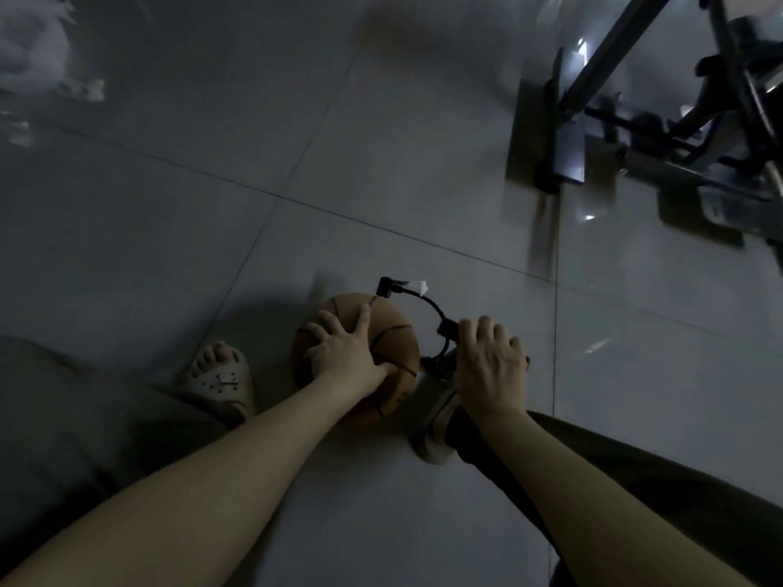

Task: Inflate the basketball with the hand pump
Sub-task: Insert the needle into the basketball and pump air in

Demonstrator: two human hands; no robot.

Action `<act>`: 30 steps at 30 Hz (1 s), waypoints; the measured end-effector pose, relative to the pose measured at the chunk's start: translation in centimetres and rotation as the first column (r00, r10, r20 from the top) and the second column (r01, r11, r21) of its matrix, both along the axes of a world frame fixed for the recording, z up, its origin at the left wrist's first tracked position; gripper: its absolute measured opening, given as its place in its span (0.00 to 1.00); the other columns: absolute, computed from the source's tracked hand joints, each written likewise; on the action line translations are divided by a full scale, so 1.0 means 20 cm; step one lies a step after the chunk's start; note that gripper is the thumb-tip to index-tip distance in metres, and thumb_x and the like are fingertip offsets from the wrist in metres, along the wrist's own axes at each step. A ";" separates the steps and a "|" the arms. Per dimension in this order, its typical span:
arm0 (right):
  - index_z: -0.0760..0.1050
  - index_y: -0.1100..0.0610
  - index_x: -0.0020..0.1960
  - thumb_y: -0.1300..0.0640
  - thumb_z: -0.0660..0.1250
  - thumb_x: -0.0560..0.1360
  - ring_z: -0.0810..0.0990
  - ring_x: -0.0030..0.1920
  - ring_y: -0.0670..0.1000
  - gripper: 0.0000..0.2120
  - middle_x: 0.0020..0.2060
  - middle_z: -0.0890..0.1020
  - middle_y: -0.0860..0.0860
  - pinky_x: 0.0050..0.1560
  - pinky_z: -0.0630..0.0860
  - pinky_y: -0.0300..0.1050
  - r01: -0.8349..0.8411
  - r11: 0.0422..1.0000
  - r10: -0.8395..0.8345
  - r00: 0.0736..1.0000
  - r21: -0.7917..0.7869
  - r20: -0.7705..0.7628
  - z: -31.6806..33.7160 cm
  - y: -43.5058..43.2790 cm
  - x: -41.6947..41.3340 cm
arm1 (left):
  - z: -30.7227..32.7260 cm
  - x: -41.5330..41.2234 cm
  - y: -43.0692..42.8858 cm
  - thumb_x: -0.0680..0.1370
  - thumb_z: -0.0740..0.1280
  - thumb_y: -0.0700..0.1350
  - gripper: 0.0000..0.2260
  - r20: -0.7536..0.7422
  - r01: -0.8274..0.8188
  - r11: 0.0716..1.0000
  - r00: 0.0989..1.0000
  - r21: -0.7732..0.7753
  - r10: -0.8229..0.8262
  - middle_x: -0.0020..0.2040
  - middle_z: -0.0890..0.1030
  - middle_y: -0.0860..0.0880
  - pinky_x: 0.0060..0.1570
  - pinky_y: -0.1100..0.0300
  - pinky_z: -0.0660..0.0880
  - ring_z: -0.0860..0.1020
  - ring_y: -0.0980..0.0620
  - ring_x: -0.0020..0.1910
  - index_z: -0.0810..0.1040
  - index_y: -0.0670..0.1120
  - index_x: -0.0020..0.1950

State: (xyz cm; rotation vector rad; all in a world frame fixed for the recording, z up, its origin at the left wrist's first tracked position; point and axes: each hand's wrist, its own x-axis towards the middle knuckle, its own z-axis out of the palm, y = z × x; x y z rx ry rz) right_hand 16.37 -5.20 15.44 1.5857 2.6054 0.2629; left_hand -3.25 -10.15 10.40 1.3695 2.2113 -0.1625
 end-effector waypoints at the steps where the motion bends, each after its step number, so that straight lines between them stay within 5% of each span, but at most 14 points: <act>1: 0.68 0.58 0.57 0.58 0.63 0.72 0.72 0.40 0.58 0.14 0.45 0.73 0.58 0.38 0.70 0.51 0.000 1.000 0.000 1.000 -0.030 0.010 -0.01 -0.03 -0.01 | 0.00 0.00 0.00 0.71 0.64 0.73 0.50 -0.008 -0.001 1.000 1.000 0.000 0.001 0.79 0.44 0.31 0.63 0.34 0.71 0.50 0.25 0.76 0.37 0.57 0.81; 6: 0.68 0.56 0.57 0.57 0.67 0.72 0.73 0.40 0.56 0.15 0.49 0.72 0.57 0.40 0.71 0.50 0.007 0.993 -0.009 1.000 -0.118 -0.017 0.07 -0.07 -0.02 | 0.00 0.00 0.01 0.73 0.64 0.72 0.49 -0.007 -0.004 1.000 1.000 -0.013 0.004 0.79 0.44 0.31 0.63 0.33 0.71 0.50 0.25 0.76 0.37 0.57 0.81; 9: 0.69 0.57 0.50 0.60 0.68 0.72 0.65 0.33 0.52 0.09 0.45 0.71 0.56 0.35 0.66 0.47 0.034 0.999 -0.031 0.990 0.015 -0.137 0.26 -0.04 0.00 | 0.01 0.02 0.01 0.74 0.63 0.71 0.48 -0.023 -0.004 0.999 1.000 -0.035 0.003 0.78 0.44 0.30 0.62 0.33 0.71 0.50 0.24 0.75 0.36 0.56 0.81; 15: 0.69 0.57 0.49 0.58 0.62 0.78 0.70 0.33 0.53 0.03 0.44 0.71 0.55 0.32 0.71 0.49 -0.009 0.964 0.062 0.979 0.265 -0.192 0.64 0.02 -0.02 | 0.01 0.05 -0.03 0.72 0.64 0.72 0.50 0.007 -0.012 1.000 1.000 -0.001 0.012 0.78 0.43 0.29 0.63 0.31 0.70 0.48 0.23 0.75 0.37 0.56 0.81; 21: 0.67 0.57 0.48 0.61 0.52 0.77 0.62 0.35 0.51 0.06 0.40 0.70 0.54 0.35 0.59 0.47 -0.042 0.972 0.066 0.993 0.231 -0.094 0.35 -0.09 -0.02 | -0.01 0.05 -0.05 0.74 0.61 0.72 0.49 -0.029 -0.011 1.000 1.000 -0.015 0.010 0.78 0.42 0.29 0.62 0.31 0.70 0.47 0.24 0.76 0.33 0.56 0.80; 30: 0.68 0.57 0.50 0.58 0.56 0.76 0.68 0.37 0.54 0.05 0.42 0.71 0.55 0.36 0.67 0.48 -0.002 0.999 0.004 0.999 0.048 -0.051 0.01 -0.08 0.00 | -0.01 0.02 -0.04 0.73 0.64 0.72 0.48 -0.019 -0.008 0.999 1.000 0.032 0.008 0.79 0.44 0.30 0.63 0.33 0.71 0.50 0.25 0.76 0.37 0.57 0.81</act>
